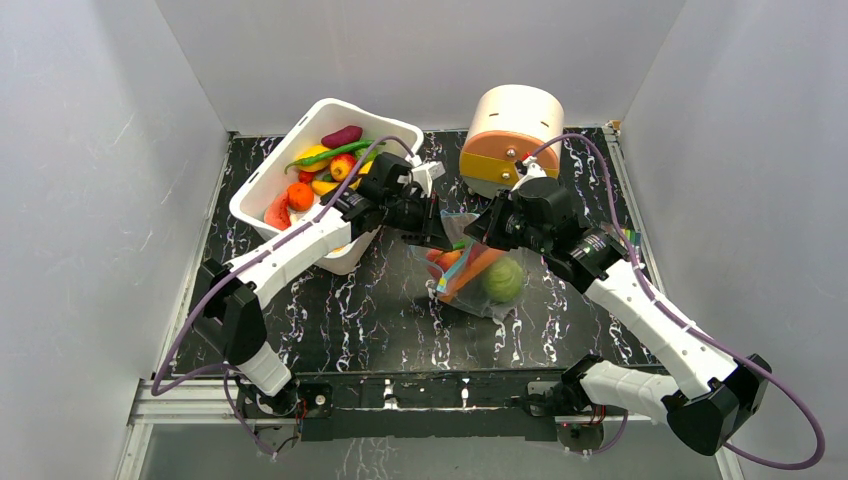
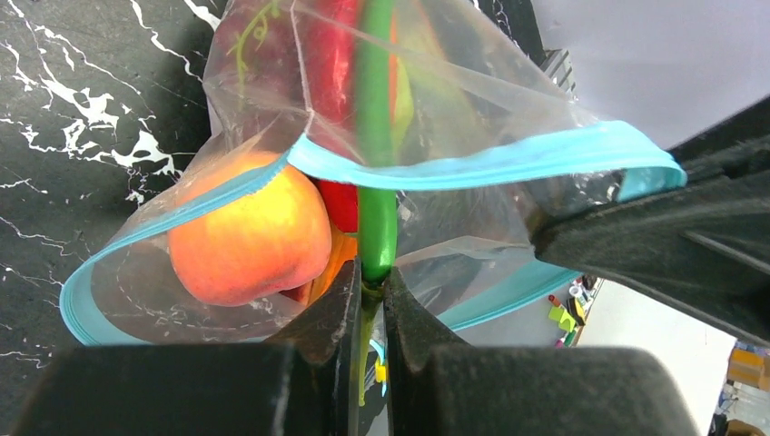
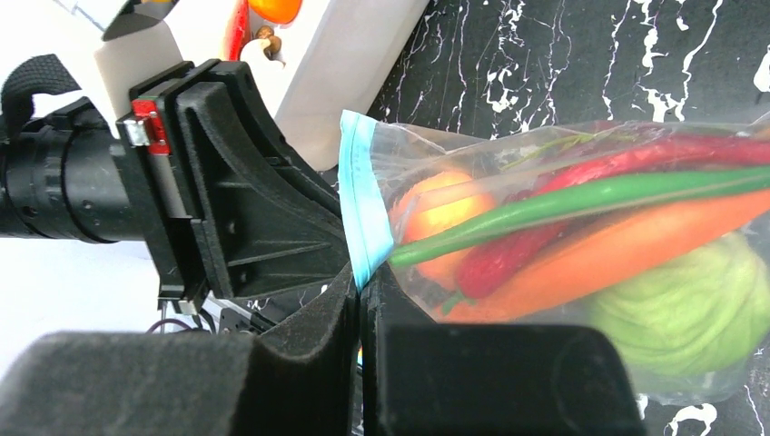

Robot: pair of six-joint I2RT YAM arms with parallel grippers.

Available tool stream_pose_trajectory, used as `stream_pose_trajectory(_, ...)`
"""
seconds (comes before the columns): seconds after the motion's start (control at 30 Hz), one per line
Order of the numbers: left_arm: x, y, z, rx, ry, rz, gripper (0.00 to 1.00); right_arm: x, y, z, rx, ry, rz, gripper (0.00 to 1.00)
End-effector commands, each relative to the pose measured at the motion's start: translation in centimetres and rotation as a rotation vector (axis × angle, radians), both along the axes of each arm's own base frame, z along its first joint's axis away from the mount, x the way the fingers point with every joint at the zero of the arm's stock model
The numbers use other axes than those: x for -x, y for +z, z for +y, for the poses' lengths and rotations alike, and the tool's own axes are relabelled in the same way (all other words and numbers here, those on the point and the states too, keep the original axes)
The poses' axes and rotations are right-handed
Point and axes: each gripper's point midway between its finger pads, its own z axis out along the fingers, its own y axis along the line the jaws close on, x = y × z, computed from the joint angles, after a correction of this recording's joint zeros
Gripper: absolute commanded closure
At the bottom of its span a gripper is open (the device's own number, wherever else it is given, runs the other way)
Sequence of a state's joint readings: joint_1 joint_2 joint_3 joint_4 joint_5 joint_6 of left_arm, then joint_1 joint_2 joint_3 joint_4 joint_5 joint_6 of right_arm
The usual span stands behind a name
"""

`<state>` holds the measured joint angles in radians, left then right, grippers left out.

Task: Place the food in the zip-top bag and seal the zipper
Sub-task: Place the fake vegetable in the zipper food storage bag.

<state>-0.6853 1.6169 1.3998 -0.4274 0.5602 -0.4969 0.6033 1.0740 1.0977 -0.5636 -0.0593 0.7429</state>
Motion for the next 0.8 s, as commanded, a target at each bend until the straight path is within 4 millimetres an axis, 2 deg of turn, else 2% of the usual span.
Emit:
stream_pose_trajectory(0.0, -0.9, 0.0, -0.8, 0.021, 0.036, -0.044, 1.00, 0.0, 5.8, 2.0, -0.158, 0.061, -0.147, 1.00)
stream_pose_trajectory(0.37, -1.0, -0.4, -1.5, 0.012, 0.057, -0.047, 1.00, 0.6, 5.7, 3.2, -0.171, 0.111, -0.141, 1.00)
stream_pose_trajectory(0.43, -0.9, 0.7, -1.3, 0.009, 0.079, -0.047, 1.00, 0.7, 5.5, 3.4, -0.160, 0.124, -0.144, 1.00)
stream_pose_trajectory(0.5, -0.8, 1.5, -2.0, 0.067, 0.072, -0.038, 1.00, 0.9, 5.7, 4.0, -0.173, 0.144, -0.147, 1.00)
stream_pose_trajectory(0.53, -0.8, 1.2, -2.3, 0.078, 0.071, -0.030, 1.00, 1.0, 5.8, 4.2, -0.177, 0.149, -0.150, 1.00)
stream_pose_trajectory(0.6, -0.7, -0.6, -2.5, 0.069, 0.076, -0.027, 1.00, 1.2, 6.2, 4.7, -0.182, 0.162, -0.154, 1.00)
stream_pose_trajectory(0.77, -0.9, -2.6, -2.3, 0.020, 0.100, -0.048, 1.00, 1.7, 6.6, 5.0, -0.194, 0.167, -0.161, 1.00)
